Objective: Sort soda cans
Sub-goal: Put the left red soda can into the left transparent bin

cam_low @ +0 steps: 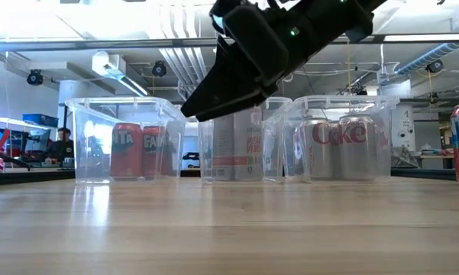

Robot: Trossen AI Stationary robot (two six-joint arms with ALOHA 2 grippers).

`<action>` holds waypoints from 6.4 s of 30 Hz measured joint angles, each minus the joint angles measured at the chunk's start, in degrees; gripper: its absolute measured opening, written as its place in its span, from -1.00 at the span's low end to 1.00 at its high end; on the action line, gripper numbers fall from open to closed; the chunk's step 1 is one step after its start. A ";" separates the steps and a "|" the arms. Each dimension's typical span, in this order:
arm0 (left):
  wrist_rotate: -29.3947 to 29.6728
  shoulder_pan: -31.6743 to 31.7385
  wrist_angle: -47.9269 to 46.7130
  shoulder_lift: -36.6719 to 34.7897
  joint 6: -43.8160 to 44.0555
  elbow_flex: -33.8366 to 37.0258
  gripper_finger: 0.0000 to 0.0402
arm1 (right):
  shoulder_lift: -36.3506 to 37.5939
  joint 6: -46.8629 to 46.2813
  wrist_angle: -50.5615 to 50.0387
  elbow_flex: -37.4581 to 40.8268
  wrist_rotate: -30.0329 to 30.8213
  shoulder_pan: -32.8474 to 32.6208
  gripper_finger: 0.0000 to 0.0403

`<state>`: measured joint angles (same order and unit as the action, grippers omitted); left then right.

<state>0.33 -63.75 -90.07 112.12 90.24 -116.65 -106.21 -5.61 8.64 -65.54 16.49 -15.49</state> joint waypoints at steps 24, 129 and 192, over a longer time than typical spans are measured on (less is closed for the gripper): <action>-6.31 -2.12 6.06 -8.93 1.40 21.01 0.69 | -0.02 -0.43 0.03 -0.04 -0.06 0.13 0.83; 9.52 79.71 1.17 -21.71 -89.56 28.95 0.37 | 5.90 -6.88 -11.32 0.22 0.04 -5.84 0.83; 7.12 85.68 6.97 -5.64 -102.84 29.04 0.41 | 5.90 -6.38 -11.37 2.31 0.04 -5.49 0.83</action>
<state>7.45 21.93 -83.10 106.48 -12.60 -87.61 -100.31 -11.99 -2.72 -63.23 16.53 -20.97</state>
